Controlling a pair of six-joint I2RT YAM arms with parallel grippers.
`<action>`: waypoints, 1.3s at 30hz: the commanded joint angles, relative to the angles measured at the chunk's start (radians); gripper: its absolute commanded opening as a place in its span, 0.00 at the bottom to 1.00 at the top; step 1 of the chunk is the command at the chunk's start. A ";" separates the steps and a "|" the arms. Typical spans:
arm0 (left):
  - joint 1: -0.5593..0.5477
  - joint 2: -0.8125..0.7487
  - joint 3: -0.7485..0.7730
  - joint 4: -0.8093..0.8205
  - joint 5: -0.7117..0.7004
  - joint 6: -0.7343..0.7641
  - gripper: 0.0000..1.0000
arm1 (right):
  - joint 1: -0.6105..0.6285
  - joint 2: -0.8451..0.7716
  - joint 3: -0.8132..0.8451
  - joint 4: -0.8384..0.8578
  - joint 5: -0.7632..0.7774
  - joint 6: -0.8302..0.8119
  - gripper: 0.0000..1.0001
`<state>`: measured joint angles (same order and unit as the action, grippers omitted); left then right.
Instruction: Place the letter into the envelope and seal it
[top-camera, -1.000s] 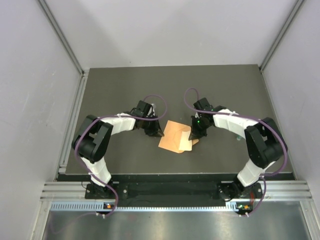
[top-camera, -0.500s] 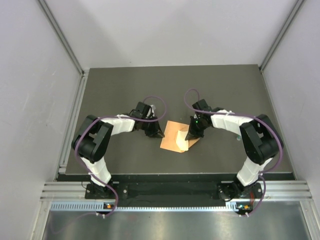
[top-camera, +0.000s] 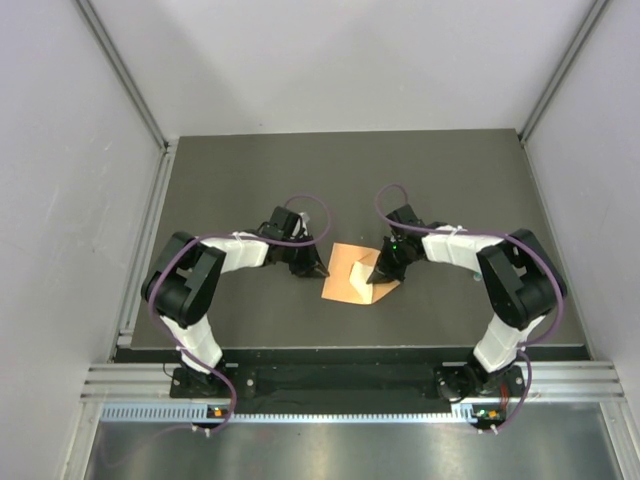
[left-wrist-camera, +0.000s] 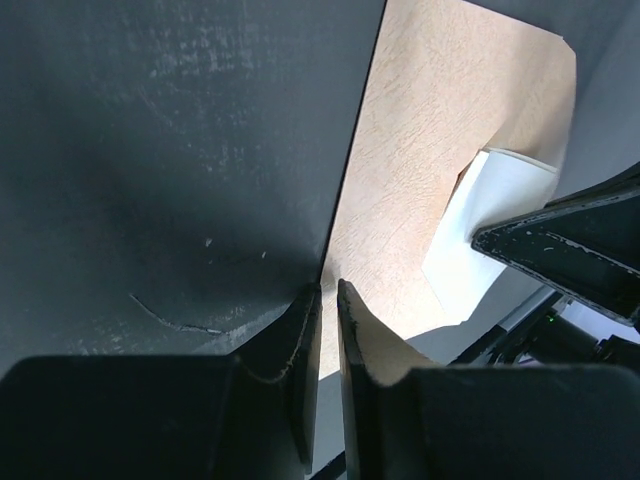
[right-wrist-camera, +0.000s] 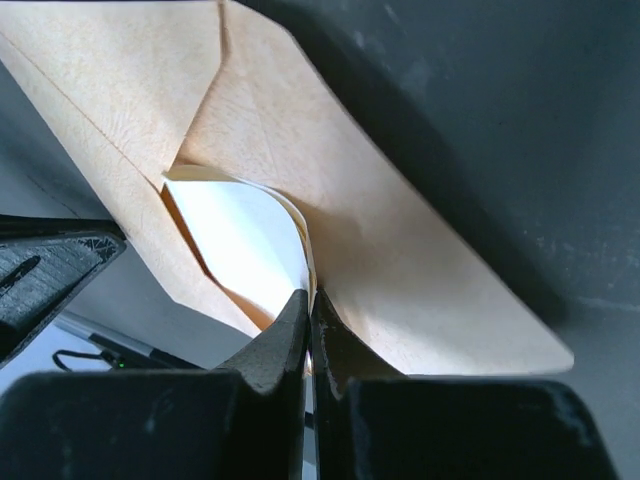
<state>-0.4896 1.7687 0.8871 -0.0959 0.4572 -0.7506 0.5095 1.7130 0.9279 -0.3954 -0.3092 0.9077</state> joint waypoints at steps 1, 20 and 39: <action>-0.004 -0.014 -0.028 0.015 0.006 -0.018 0.17 | 0.026 -0.010 -0.037 0.108 -0.053 0.140 0.00; -0.004 -0.026 -0.022 0.015 0.001 -0.024 0.15 | 0.087 0.053 0.186 -0.253 0.183 -0.001 0.00; -0.004 -0.021 -0.011 0.009 0.012 -0.012 0.15 | 0.152 0.171 0.365 -0.364 0.151 -0.084 0.00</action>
<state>-0.4915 1.7664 0.8749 -0.0853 0.4732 -0.7826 0.6460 1.9263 1.2858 -0.7521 -0.1684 0.8368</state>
